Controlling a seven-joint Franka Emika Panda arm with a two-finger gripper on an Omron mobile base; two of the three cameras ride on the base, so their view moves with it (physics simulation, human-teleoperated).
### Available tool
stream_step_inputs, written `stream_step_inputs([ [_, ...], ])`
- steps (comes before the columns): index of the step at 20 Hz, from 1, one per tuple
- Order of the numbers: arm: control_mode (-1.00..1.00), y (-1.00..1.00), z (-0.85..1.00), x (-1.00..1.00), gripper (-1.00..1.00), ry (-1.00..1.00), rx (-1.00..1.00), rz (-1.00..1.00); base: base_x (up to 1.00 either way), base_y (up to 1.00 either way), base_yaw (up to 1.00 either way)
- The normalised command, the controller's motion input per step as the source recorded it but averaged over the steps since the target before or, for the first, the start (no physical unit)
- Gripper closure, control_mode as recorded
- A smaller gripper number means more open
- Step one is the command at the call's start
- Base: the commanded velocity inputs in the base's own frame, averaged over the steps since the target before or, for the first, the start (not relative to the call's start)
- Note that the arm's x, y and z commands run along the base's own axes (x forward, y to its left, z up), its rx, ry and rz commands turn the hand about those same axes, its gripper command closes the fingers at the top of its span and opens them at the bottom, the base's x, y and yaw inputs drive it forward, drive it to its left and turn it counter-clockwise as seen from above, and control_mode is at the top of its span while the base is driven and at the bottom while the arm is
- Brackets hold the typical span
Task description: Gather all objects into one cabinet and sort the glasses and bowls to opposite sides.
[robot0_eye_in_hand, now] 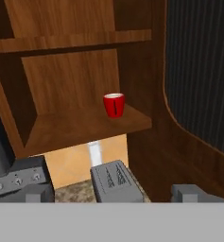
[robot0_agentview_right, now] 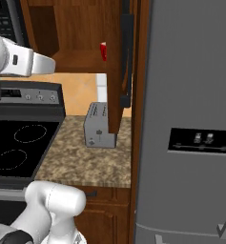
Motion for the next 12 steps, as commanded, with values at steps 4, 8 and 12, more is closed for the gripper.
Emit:
stream_step_inputs([
  [4,-1.00,0.00,-0.32,0.33,-1.00,0.00,0.00,0.00,0.00,0.00,0.00],
  [8,-1.00,-0.06,-0.19,0.64,-1.00,0.00,0.05,0.00,0.00,0.00,0.00],
  [12,-1.00,-0.26,0.00,0.60,-1.00,0.00,0.10,0.00,0.00,0.00,0.00],
])
